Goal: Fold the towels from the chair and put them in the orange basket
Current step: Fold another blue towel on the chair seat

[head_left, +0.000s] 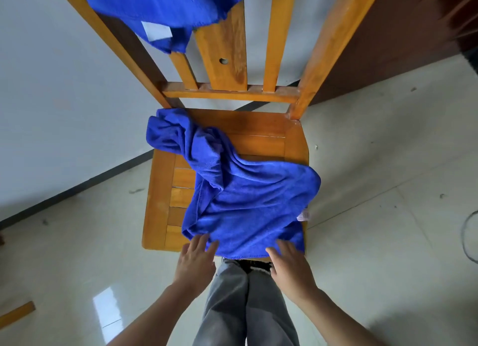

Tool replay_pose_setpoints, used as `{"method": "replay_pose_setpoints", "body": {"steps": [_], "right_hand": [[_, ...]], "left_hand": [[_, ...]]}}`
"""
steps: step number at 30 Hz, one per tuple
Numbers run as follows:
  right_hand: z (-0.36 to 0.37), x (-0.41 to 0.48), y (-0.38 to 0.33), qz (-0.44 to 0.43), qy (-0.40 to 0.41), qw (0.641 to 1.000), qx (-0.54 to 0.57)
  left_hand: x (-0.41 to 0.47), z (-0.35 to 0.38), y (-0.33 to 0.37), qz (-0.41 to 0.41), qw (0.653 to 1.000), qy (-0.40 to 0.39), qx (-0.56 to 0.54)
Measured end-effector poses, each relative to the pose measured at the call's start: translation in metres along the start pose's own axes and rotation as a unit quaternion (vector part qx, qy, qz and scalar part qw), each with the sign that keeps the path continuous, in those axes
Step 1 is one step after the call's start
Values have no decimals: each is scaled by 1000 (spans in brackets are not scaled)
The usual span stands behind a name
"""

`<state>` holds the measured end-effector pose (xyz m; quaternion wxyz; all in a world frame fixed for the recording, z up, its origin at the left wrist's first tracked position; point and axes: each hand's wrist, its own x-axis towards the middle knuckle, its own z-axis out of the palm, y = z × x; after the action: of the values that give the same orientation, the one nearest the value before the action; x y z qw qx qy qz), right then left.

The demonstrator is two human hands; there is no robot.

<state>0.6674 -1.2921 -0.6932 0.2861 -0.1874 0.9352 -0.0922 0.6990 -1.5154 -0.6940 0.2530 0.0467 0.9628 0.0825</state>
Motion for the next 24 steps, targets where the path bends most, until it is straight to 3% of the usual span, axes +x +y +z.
{"method": "replay_pose_setpoints", "body": {"steps": [8,15,19,24], "right_hand": [[17,14,3,-33,84,993,-71],[27,3,5,-51,71,990,-113],[19,2,3,-18,67,994,-88],[-8,-9,5,23,58,998,27]], "left_hand": [[11,26,-11,7,997,-1,75],[8,25,-13,25,991,14,133],[5,23,-13,17,994,24,107],[-2,0,-8,35,997,38,57]]}}
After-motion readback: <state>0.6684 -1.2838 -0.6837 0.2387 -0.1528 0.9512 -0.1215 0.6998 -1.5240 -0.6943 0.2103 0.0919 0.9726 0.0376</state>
